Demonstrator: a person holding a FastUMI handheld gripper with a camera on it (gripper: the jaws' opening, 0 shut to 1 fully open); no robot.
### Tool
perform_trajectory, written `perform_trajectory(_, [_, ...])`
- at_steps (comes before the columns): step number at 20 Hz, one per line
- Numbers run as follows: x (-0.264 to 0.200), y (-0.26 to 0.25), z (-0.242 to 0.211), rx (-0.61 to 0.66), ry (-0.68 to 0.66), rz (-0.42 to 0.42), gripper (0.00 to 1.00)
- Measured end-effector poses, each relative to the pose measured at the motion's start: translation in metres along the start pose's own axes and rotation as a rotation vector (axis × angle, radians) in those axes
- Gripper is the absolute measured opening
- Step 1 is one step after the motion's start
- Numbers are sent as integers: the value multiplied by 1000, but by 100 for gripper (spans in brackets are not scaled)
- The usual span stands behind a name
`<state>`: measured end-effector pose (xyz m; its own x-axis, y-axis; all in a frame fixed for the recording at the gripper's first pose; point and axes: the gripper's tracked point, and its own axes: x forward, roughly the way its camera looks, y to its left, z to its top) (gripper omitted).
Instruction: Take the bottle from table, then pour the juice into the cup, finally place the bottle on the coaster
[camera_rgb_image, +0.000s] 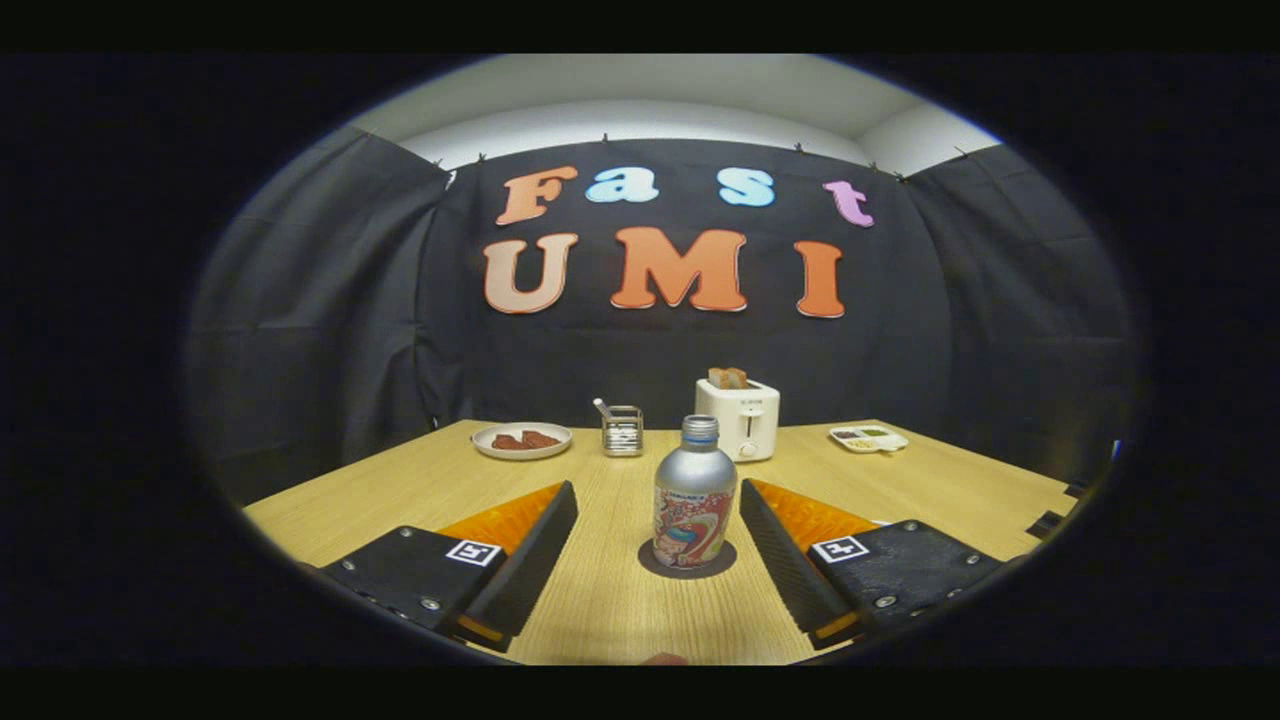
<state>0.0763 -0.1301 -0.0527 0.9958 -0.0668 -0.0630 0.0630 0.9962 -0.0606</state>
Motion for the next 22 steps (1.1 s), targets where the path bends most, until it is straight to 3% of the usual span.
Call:
perform_trajectory(8, [-82,39,62,-28,-133,52,97])
perform_trajectory(18, [-154,30,68,-38,-135,34,97])
perform_trajectory(22, [-171,29,85,47,-170,46,97])
